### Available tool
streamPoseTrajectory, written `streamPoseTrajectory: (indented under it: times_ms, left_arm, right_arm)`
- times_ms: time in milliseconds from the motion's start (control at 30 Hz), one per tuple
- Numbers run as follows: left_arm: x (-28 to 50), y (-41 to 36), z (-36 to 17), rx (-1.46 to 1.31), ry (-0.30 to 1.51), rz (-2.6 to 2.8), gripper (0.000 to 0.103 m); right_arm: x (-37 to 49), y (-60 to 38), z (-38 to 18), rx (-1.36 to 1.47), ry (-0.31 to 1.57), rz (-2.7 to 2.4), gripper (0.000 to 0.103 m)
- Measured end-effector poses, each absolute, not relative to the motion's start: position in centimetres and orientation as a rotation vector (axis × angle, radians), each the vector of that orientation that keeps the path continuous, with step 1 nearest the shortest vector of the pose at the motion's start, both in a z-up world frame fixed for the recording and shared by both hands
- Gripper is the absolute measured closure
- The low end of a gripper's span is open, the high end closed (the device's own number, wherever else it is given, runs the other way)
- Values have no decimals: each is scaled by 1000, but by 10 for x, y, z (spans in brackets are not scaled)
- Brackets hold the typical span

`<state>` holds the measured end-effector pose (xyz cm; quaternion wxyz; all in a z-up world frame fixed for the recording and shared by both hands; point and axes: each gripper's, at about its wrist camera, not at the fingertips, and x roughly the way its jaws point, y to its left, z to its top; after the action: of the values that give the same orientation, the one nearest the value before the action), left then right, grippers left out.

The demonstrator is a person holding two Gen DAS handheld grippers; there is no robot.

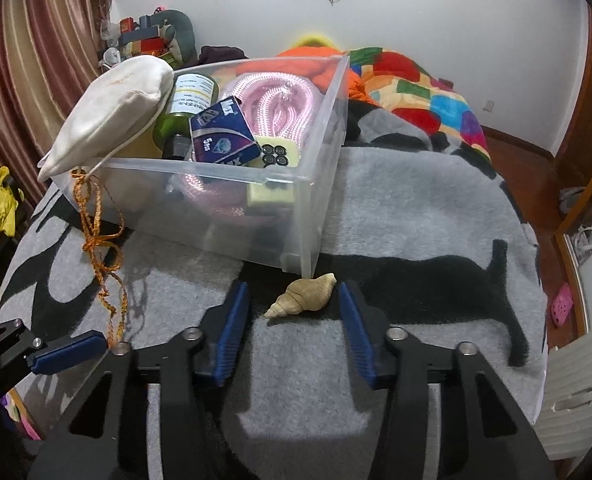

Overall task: Organize objects
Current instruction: 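Move left tool to the yellow gourd pendant while right tool approaches the seashell, then grip the yellow gourd with left tool while right tool grips the beige seashell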

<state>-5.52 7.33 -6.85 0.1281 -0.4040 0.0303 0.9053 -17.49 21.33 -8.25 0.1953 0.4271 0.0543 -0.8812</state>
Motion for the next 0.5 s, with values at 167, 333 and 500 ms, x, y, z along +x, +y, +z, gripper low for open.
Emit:
streamPoseTrajectory:
  times_ms: [167, 333, 500]
  left_arm:
    - [-62, 70, -69, -1189, 40, 2635, 80]
    - [-60, 70, -69, -1190, 38, 2645, 82]
    - [-61, 74, -70, -1190, 62, 2668, 83]
  right_arm:
    - [-177, 215, -84, 1204, 143, -2470, 74]
    - [-178, 220, -85, 1205, 104, -2474, 82]
    - [-177, 219, -85, 1197, 109, -2473, 84]
